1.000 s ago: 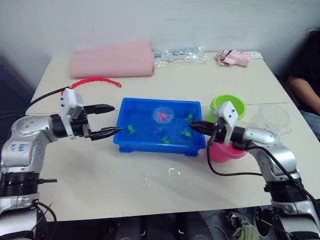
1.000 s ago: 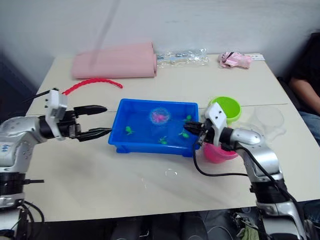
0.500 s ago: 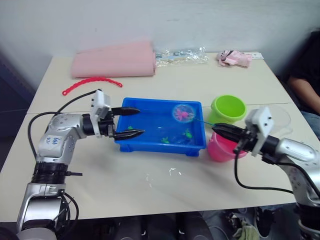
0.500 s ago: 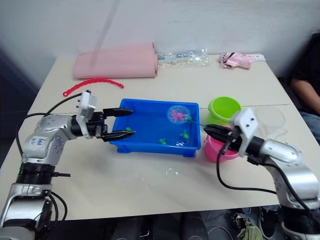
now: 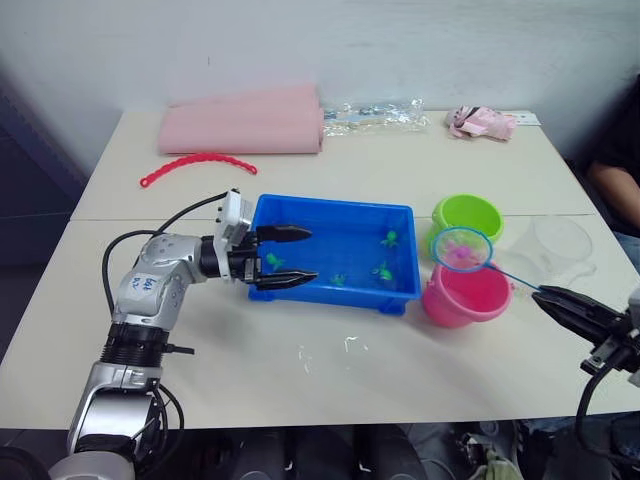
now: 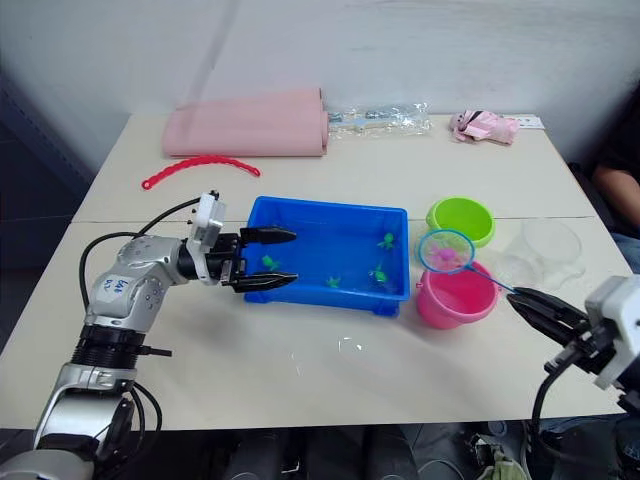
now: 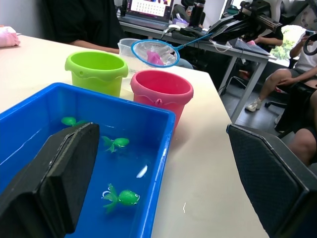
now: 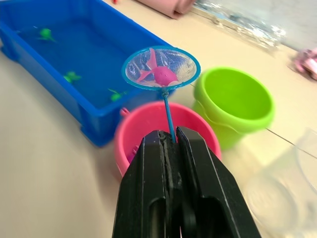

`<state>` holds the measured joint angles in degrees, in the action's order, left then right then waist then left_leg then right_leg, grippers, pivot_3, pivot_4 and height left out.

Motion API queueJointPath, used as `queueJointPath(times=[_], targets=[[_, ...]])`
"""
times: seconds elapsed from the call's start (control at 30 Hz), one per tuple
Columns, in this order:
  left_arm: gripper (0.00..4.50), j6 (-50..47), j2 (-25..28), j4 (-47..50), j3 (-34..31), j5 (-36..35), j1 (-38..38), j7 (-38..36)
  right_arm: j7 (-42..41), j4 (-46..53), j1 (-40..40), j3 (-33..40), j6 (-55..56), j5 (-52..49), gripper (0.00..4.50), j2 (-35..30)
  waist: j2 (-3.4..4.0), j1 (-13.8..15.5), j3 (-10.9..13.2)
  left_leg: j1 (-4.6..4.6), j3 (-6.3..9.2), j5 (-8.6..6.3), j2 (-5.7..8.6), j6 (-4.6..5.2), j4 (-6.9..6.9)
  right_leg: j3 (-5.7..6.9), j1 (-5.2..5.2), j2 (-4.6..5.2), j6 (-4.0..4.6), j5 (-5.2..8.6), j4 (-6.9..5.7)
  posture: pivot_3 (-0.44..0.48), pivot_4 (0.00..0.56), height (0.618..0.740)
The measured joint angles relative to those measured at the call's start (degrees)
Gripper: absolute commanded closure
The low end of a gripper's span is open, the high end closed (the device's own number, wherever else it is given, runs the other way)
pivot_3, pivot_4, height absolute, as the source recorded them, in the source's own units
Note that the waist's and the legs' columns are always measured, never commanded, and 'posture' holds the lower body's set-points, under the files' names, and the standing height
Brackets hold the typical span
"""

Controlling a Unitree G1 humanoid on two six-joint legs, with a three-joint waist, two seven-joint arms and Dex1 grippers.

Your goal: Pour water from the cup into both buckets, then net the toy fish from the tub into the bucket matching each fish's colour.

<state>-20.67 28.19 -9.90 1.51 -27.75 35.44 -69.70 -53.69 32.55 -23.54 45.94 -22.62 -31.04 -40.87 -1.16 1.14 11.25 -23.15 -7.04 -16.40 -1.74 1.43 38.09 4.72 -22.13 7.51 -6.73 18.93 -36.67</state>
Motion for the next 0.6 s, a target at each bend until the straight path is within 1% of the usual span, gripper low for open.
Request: queueJointPath(times=[0.07, 0.27, 0.4, 0.47, 0.6], targets=[[0.03, 0.2, -0.6, -0.1, 0.3, 0.0, 0.0, -0.2, -0.8, -1.4, -2.3, 0.0, 4.5, 3.3, 4.5, 0.1, 0.0, 0.1, 0.0, -0.01, 0.0, -0.01, 0.01, 0.01, 0.0, 0.01, 0.02, 0.0, -0.02, -0.01, 0.06, 0.0, 0.15, 0.74], [0.03, 0.8, -0.8, -1.2, 0.7, 0.4, 0.3, -0.6, -2.1, -5.7, -5.2, 0.0, 16.6, 10.2, 4.5, 0.9, 0.0, 0.1, 0.0, 0.0, 0.02, -0.01, 0.01, 0.01, 0.0, 0.02, 0.05, -0.01, -0.03, -0.02, 0.09, 0.0, 0.15, 0.74], [0.03, 0.8, -1.0, -2.2, 0.7, 0.4, 0.3, -0.5, -1.4, -8.6, -5.4, 0.0, 26.0, 16.8, 4.5, 0.7, 0.0, 0.1, 0.0, 0.01, 0.02, -0.01, 0.02, 0.01, 0.01, 0.02, 0.06, 0.0, -0.04, -0.02, 0.1, 0.0, 0.15, 0.74], [0.03, 1.1, -1.0, -2.2, 0.7, 0.4, 0.3, -0.5, -0.7, -10.2, -5.0, 0.0, 31.6, 20.6, 4.5, -0.4, 0.0, 0.0, 0.0, 0.01, 0.02, 0.0, 0.02, 0.0, 0.01, 0.02, 0.07, -0.01, -0.04, -0.02, 0.1, 0.0, 0.15, 0.74], [0.03, 2.0, -1.1, -2.2, 0.7, 0.4, 0.3, -0.6, 1.8, -14.6, -4.0, -0.1, 46.3, 30.3, 4.5, -3.9, 0.0, 0.0, 0.0, 0.06, 0.04, 0.0, 0.02, -0.01, 0.0, 0.03, 0.12, -0.01, -0.04, -0.02, 0.14, 0.0, 0.15, 0.74]])
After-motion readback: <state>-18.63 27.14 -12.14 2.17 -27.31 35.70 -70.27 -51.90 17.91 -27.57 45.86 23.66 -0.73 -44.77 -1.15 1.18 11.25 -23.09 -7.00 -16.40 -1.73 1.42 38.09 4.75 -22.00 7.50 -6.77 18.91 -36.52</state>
